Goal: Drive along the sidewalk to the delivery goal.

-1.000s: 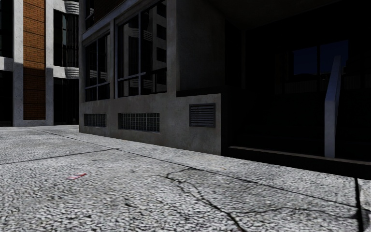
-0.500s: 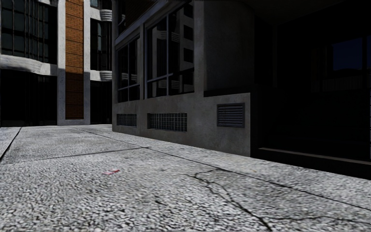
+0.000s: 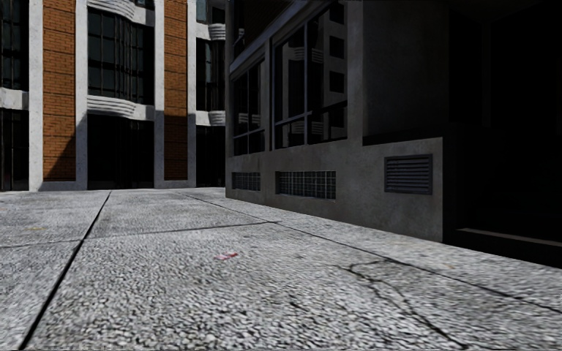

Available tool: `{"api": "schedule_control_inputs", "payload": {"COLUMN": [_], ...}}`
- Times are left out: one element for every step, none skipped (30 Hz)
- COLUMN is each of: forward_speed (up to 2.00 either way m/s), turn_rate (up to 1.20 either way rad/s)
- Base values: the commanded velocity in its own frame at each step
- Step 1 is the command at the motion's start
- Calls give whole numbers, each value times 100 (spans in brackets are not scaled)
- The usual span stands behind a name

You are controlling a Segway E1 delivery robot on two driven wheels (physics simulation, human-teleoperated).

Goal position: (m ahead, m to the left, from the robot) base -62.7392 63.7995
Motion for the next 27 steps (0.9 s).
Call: {"api": "schedule_control_inputs", "payload": {"forward_speed": [0,0,0,0,0,0,0,0,0,0,0,0,73,85,85,84,83,96,96,121,143,152,152,155,155,155,155], "turn_rate": [51,51,51,51,51,51,51,46,44,44,44,43,43,43,43,43,43,43,43,43,43,43,43,43,43,43,43]}}
